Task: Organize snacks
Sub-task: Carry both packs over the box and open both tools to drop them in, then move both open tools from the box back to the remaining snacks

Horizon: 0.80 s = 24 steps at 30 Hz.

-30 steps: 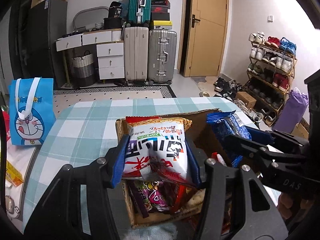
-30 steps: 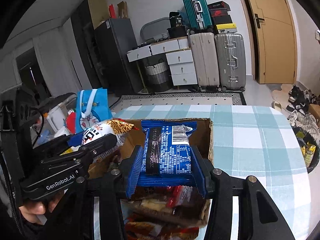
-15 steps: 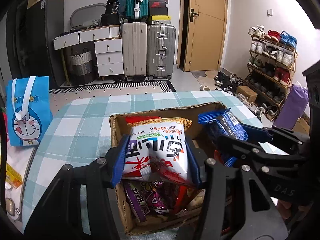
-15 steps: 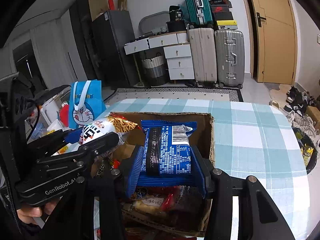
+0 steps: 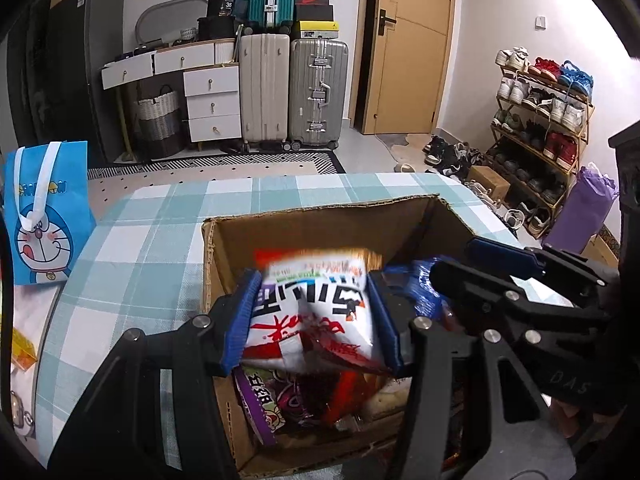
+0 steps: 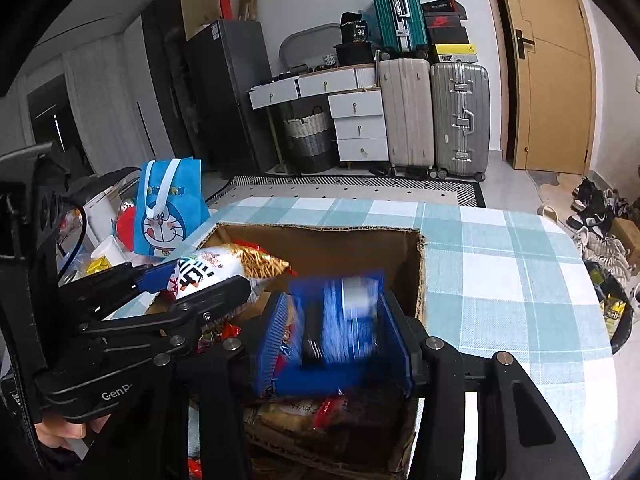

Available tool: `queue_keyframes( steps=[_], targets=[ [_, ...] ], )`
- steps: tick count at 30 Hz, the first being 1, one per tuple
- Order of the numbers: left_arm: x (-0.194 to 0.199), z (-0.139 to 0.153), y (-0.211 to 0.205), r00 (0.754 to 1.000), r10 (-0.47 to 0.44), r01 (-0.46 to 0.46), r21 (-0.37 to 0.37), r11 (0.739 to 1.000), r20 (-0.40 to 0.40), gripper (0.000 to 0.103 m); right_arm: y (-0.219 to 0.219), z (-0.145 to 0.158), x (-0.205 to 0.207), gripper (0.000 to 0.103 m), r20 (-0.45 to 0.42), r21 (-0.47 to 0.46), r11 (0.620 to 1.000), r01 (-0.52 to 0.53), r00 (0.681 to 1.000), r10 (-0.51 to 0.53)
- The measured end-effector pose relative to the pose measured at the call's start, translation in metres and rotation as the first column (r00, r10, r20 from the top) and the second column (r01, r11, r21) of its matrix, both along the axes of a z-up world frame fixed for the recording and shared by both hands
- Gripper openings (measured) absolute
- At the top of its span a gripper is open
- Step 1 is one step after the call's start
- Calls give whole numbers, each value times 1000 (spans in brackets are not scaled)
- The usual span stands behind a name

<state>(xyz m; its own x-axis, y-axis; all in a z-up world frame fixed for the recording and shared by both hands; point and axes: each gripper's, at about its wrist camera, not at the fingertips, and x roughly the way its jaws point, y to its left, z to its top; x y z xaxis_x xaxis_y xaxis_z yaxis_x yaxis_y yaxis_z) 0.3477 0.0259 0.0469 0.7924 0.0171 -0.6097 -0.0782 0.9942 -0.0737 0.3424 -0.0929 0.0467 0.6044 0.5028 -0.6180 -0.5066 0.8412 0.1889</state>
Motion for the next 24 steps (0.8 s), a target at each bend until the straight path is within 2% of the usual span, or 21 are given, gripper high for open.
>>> queue_keyframes(
  steps=[2, 4, 5, 6, 7, 8, 10, 11, 17, 20, 24],
  targets=[
    [-4, 3, 0, 1000, -8, 7, 14, 1000, 11, 52, -2, 2, -1, 48, 6, 3, 1000, -2, 1000, 2],
    [-12, 9, 0, 1000, -11, 11, 29, 1000, 22, 63, -6, 7, -7, 52, 26, 2, 1000, -2, 1000, 2],
    [-15, 11, 1, 1000, -10, 9, 33, 999, 28, 76, -8, 10, -9, 55, 33, 3, 1000, -3, 999, 3],
    [-21, 13, 1, 999, -5, 3, 39, 999, 37, 84, -11, 13, -14, 65, 42, 6, 1000, -3, 999, 2],
    [-27, 17, 3, 999, -2, 0, 43, 999, 49, 84, -14, 15, -18, 76, 49, 8, 1000, 0, 999, -1],
    [-33, 20, 4, 998, -7, 5, 43, 999, 59, 85, -18, 19, -24, 81, 60, 8, 1000, 6, 998, -7],
    [-46, 23, 6, 998, -11, 8, 43, 999, 63, 94, -25, 25, -35, 102, 77, 12, 1000, 10, 997, -10],
    [-52, 24, 6, 998, -6, 3, 45, 999, 65, 102, -29, 27, -41, 102, 81, 17, 1000, 8, 997, -9],
    [-102, 28, 10, 996, -6, 4, 28, 1000, 86, 102, -50, 35, -78, 102, 96, 9, 1000, 17, 995, -18],
    [-125, 21, 12, 997, -7, 7, 3, 1000, 74, 102, -59, 32, -93, 102, 92, 5, 1000, 30, 995, -30],
    [-149, 7, 11, 998, -5, 5, 8, 1000, 61, 102, -70, 22, -110, 102, 69, -4, 999, 44, 997, -44]
  ],
)
